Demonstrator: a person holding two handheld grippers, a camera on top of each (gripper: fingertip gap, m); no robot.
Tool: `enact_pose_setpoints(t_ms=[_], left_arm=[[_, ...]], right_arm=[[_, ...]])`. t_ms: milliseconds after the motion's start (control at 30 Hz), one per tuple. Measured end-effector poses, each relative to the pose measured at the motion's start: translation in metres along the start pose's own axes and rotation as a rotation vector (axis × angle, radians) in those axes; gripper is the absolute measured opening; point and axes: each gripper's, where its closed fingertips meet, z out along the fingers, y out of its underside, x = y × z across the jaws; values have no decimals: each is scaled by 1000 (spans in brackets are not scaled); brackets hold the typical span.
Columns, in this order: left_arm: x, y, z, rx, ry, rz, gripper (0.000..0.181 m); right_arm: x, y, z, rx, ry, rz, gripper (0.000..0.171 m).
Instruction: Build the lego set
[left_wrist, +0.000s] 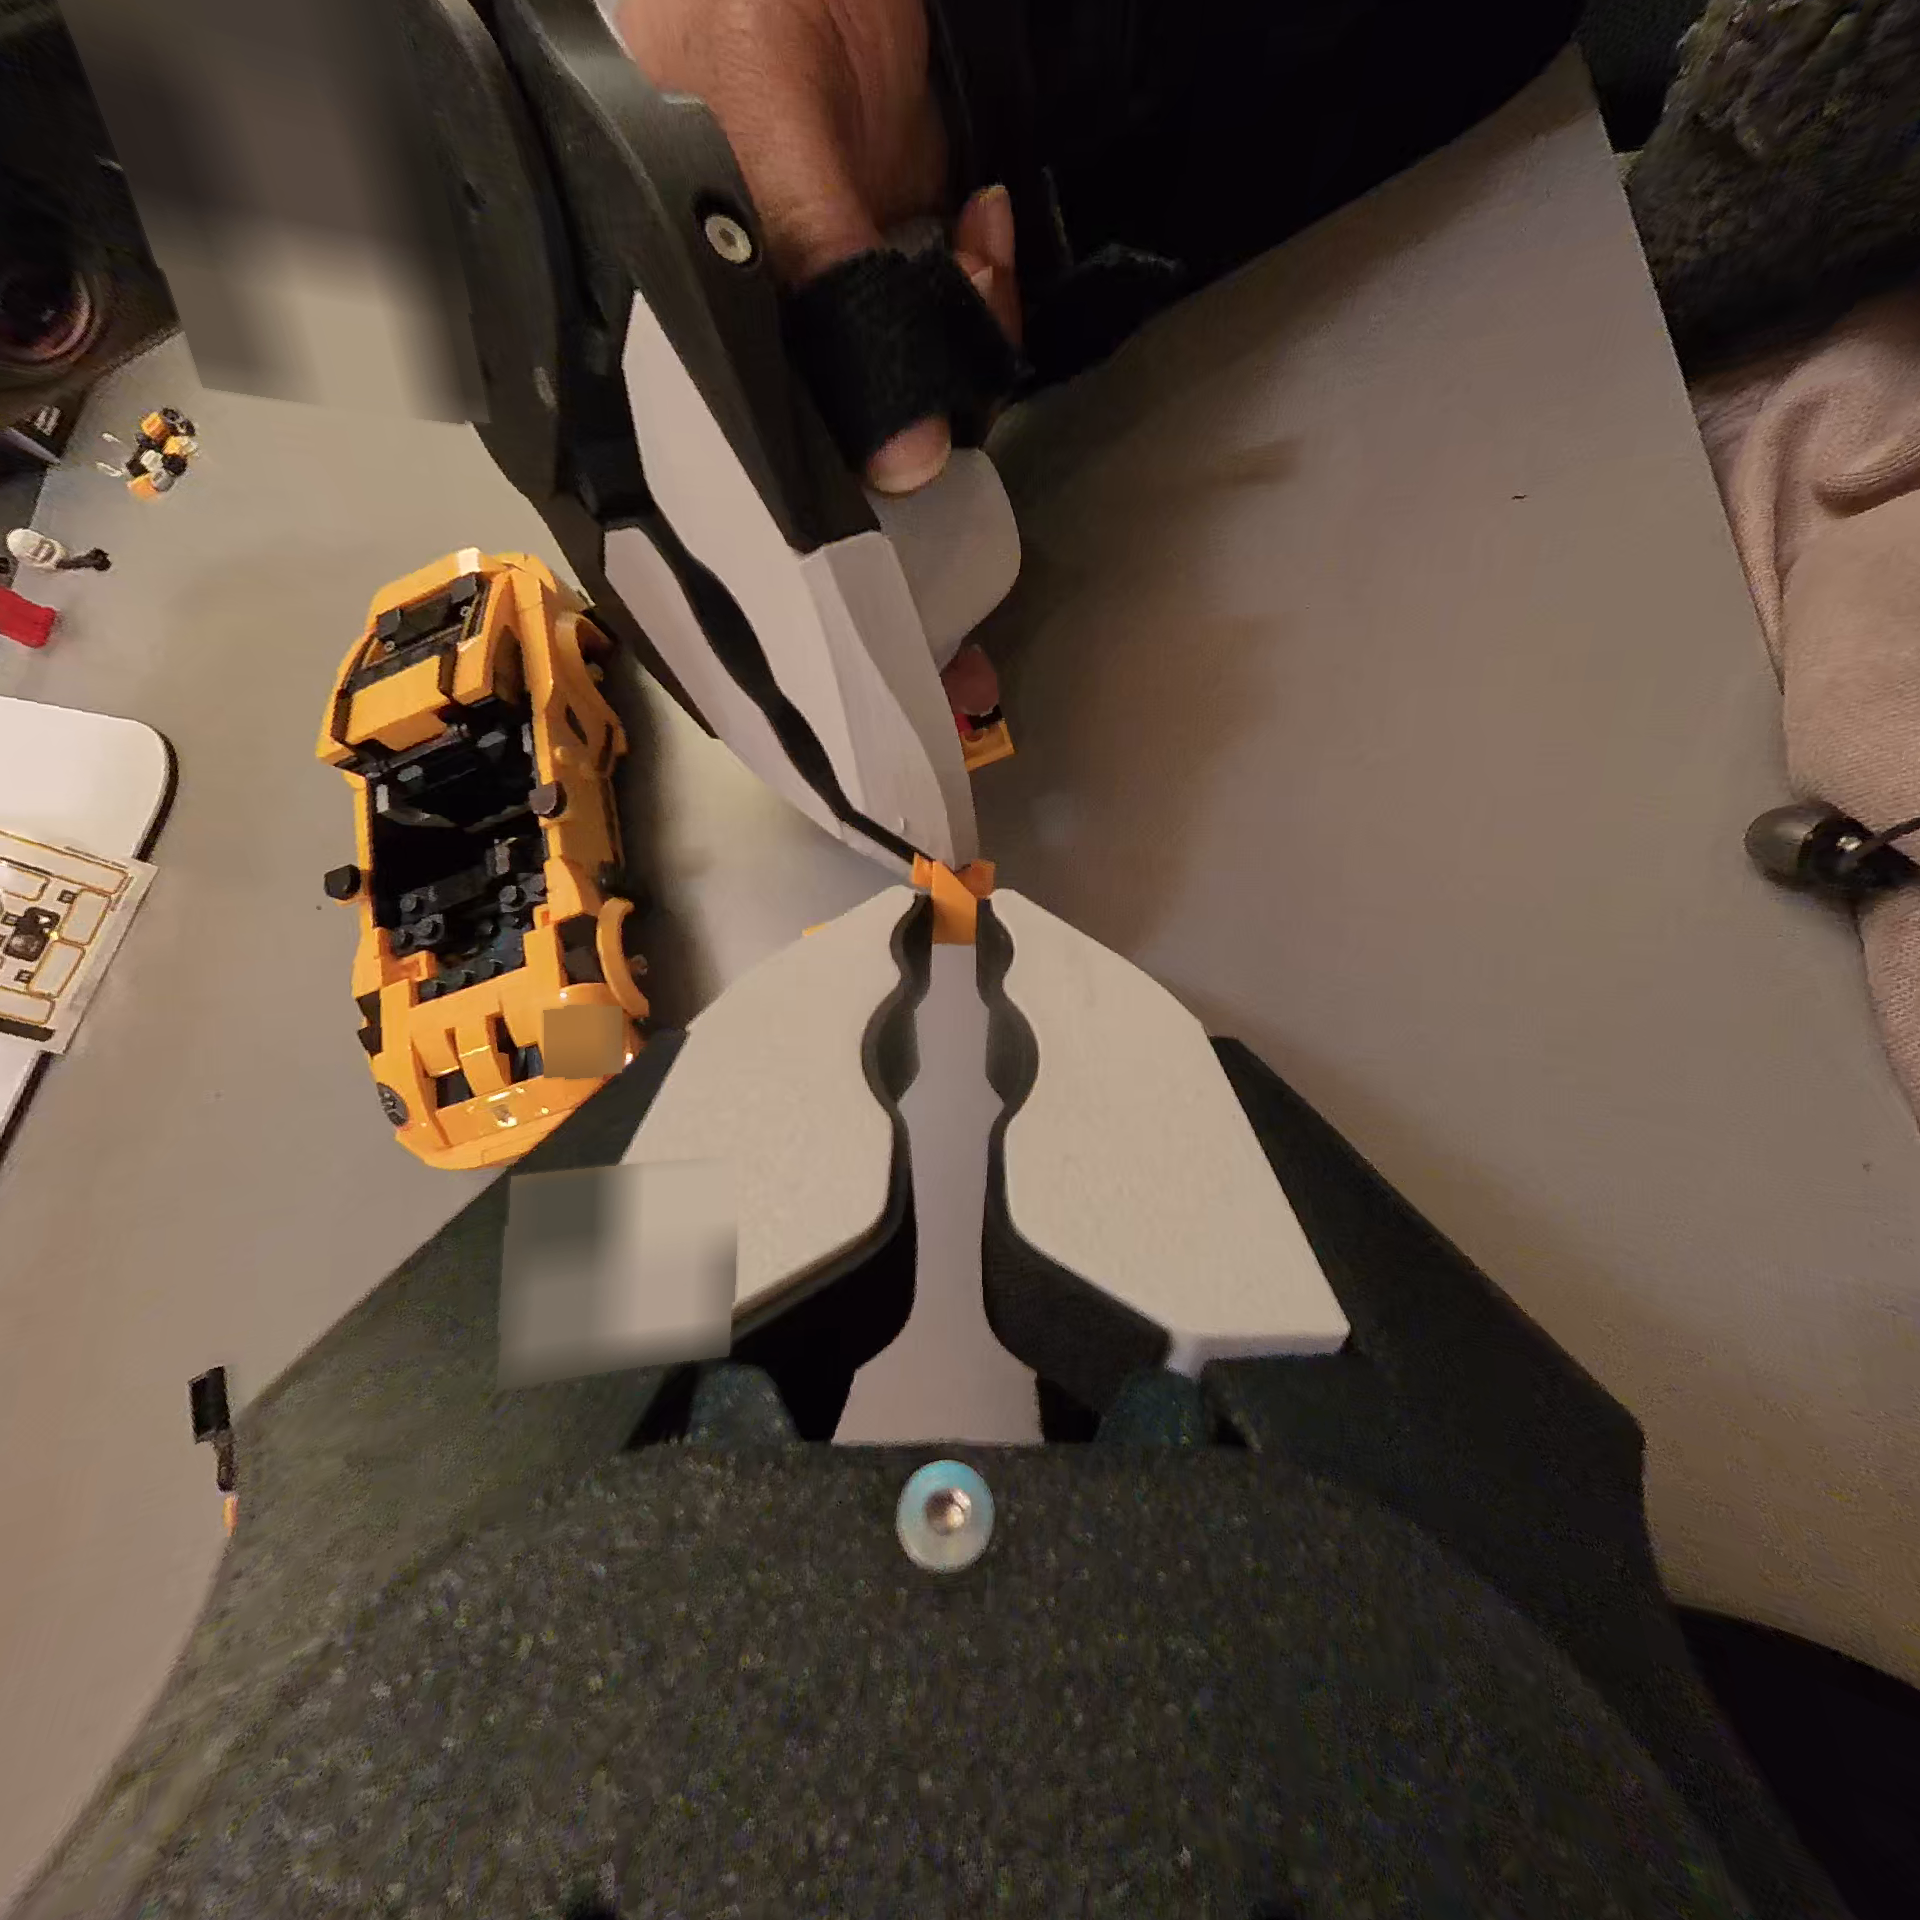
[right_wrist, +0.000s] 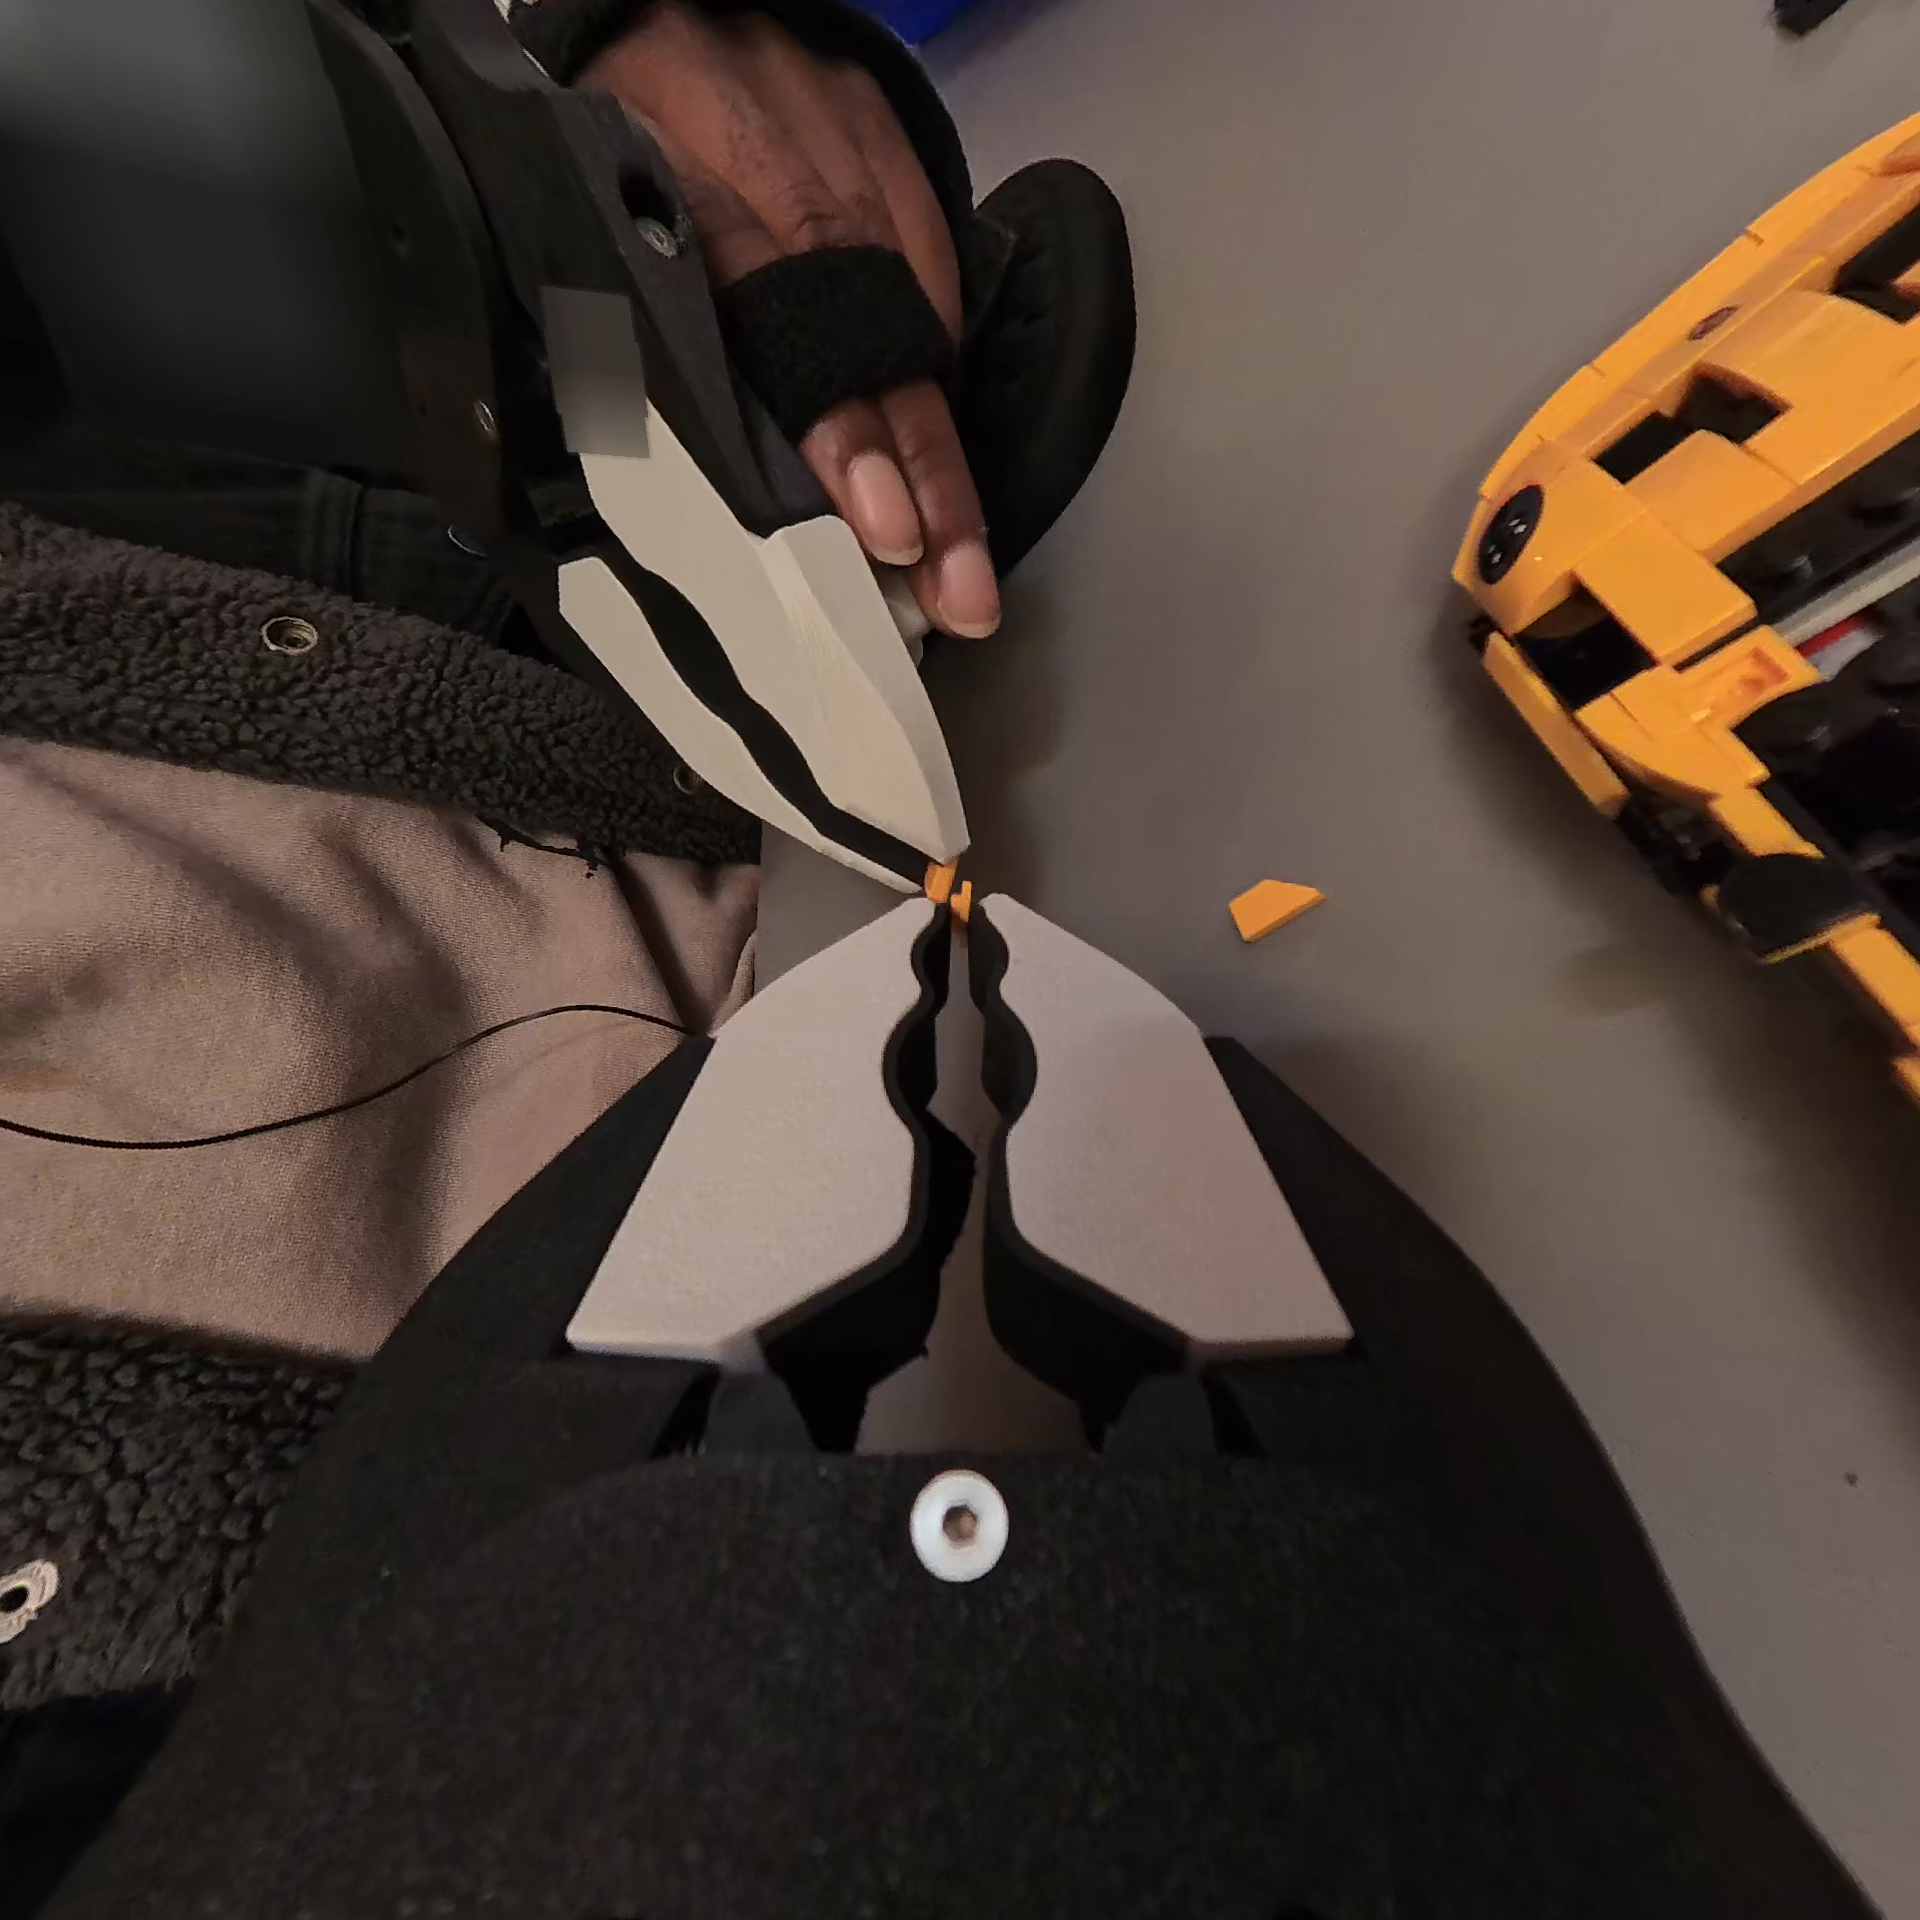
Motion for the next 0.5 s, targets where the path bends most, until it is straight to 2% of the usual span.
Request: enact_pose_setpoints(t_ms=[500], left_arm=[[1,3,2,-6,-8,9,8]], right_arm=[[1,2,3,-34,29,6,3]])
